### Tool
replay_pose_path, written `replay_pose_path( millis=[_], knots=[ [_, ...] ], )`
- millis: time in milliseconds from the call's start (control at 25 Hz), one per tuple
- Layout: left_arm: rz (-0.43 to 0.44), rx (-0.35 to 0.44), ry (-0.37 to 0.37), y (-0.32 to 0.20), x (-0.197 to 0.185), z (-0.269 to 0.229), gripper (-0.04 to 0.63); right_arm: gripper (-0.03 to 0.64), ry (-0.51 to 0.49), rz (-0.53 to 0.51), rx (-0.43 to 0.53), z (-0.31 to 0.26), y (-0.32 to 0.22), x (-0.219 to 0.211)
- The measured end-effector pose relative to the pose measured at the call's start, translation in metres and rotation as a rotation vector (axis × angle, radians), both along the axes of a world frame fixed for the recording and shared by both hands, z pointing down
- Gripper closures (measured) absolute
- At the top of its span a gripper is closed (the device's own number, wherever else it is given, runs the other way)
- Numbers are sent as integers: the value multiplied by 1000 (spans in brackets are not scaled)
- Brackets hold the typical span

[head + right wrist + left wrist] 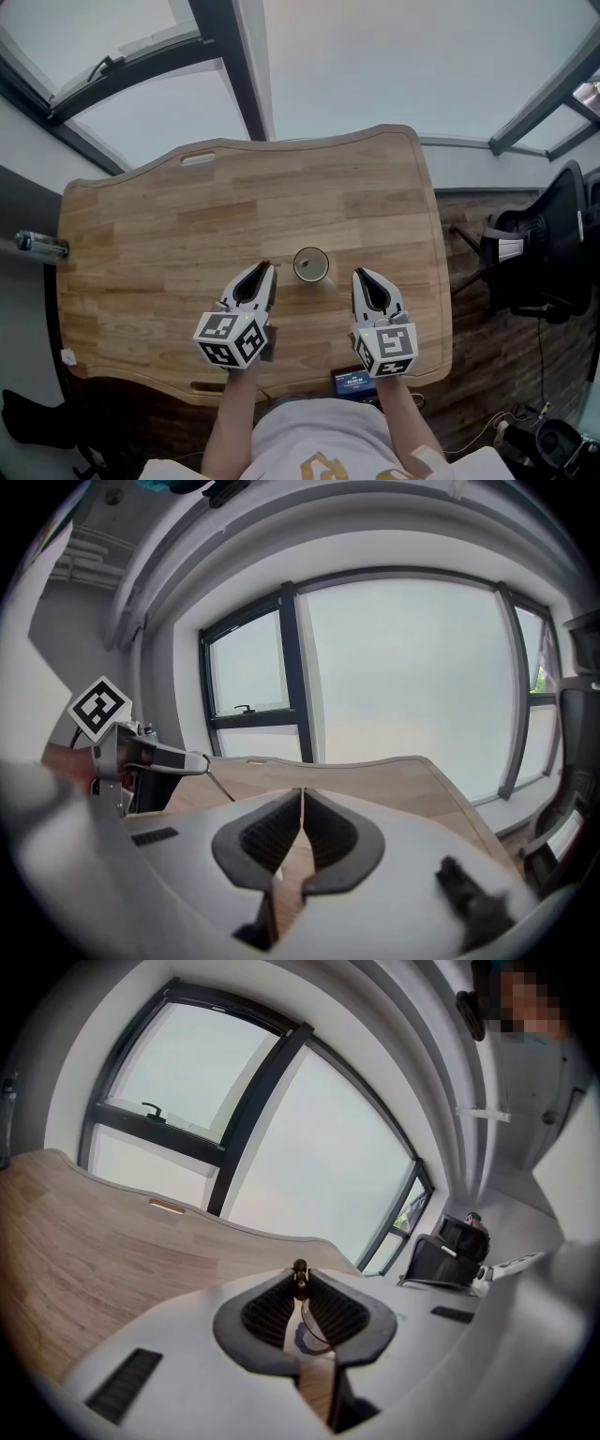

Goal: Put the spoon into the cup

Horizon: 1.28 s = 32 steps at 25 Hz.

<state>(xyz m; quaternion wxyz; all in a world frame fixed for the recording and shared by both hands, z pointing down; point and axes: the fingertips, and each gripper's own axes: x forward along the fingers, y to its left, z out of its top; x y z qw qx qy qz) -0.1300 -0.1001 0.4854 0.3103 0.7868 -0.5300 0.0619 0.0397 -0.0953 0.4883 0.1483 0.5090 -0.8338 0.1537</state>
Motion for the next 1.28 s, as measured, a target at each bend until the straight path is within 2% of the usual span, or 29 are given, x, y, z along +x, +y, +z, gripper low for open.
replay_pose_path(
  millis=[1280],
  knots=[
    [23,-29,2,-7,8,14,543,584,5,4,-23,11,-10,1]
  ],
)
